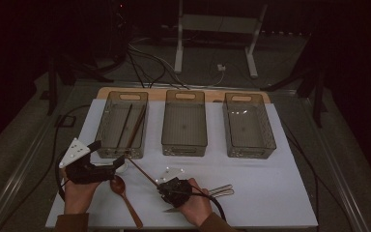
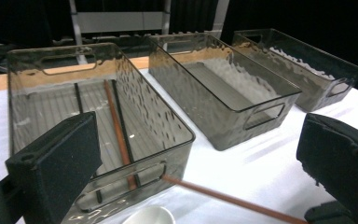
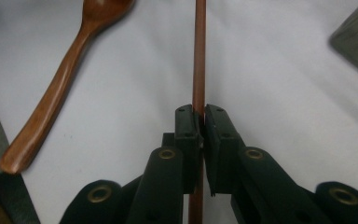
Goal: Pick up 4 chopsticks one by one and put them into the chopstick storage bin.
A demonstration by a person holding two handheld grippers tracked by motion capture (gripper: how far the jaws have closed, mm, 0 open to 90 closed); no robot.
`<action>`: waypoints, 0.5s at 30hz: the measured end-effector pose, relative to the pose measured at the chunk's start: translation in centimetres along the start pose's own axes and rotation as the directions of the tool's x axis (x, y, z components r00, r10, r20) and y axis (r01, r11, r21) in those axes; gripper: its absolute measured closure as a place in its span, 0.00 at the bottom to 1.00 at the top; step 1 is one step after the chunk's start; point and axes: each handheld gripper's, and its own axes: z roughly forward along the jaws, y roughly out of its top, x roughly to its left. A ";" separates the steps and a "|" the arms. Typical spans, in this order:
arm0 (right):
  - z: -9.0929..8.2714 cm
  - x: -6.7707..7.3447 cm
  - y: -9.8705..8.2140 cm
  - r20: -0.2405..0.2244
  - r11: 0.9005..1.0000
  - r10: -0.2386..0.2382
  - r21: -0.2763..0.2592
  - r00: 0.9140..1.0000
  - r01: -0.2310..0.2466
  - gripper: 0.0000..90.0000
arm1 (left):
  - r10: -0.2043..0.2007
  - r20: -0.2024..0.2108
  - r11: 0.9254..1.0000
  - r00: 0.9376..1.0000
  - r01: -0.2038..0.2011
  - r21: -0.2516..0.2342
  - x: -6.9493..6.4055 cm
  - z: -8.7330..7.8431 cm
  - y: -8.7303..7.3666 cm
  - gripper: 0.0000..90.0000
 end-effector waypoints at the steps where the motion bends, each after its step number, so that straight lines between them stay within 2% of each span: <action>1: -0.1 0.0 0.0 0.007 1.000 0.003 -0.012 1.000 -0.003 0.95 | -0.001 0.005 1.000 1.000 0.001 0.001 -0.1 0.1 0.0 0.01; 9: -1.2 -0.4 0.8 0.019 0.995 0.027 -0.097 0.999 -0.025 0.95 | -0.021 0.025 1.000 0.999 0.020 0.008 -0.5 0.8 -0.3 0.01; 15: -1.4 -0.4 1.1 0.021 0.990 0.045 -0.137 0.999 -0.042 0.95 | -0.024 0.039 1.000 0.999 0.024 0.015 -0.9 1.3 -0.4 0.01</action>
